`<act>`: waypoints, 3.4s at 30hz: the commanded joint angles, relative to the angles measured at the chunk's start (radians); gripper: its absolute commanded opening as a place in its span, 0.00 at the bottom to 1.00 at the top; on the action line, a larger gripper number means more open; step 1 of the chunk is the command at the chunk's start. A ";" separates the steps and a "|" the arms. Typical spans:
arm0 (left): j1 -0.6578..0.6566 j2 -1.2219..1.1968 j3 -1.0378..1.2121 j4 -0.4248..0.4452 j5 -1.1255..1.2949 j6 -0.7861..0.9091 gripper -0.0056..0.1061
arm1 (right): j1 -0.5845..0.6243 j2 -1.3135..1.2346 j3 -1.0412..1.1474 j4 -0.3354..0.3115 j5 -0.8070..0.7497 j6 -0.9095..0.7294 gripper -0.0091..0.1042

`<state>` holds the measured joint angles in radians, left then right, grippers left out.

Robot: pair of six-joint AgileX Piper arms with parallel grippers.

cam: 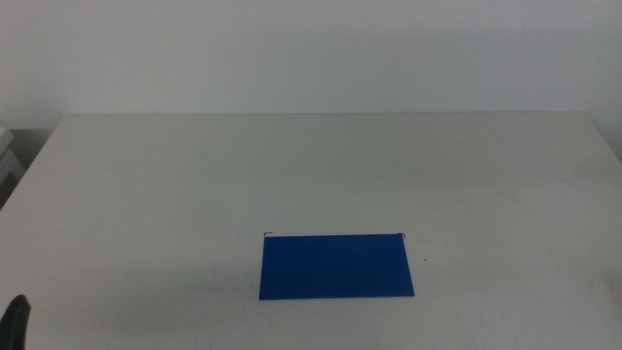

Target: Use one arm to grab the shoe from the table and place it on the mat.

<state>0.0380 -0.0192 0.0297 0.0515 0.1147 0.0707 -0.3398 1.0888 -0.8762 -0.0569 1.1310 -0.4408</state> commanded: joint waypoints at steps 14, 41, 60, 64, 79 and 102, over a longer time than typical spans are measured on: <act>-0.005 -0.007 0.005 -0.009 -0.082 -0.006 0.89 | -0.105 0.206 -0.018 -0.045 -0.141 -0.156 0.57; -0.005 -0.007 0.005 -0.009 -0.082 -0.006 0.89 | -0.054 0.369 0.154 -0.038 -0.410 -0.133 0.89; -0.005 -0.007 0.005 -0.009 -0.082 -0.006 0.89 | -0.039 0.348 0.189 -0.127 -0.420 -0.105 0.05; -0.005 -0.007 0.005 -0.009 -0.082 -0.006 0.89 | 0.009 0.259 0.157 -0.127 -0.340 -0.089 0.05; -0.005 -0.007 0.005 -0.009 -0.082 -0.006 0.89 | 0.406 0.230 -0.224 -0.104 0.044 0.195 0.05; -0.005 -0.007 0.005 -0.009 -0.082 -0.006 0.89 | 0.954 0.861 -0.928 -0.063 0.156 0.573 0.05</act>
<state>0.0380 -0.0192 0.0297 0.0515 0.1147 0.0707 0.5902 1.9705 -1.7264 -0.1101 1.2270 0.1094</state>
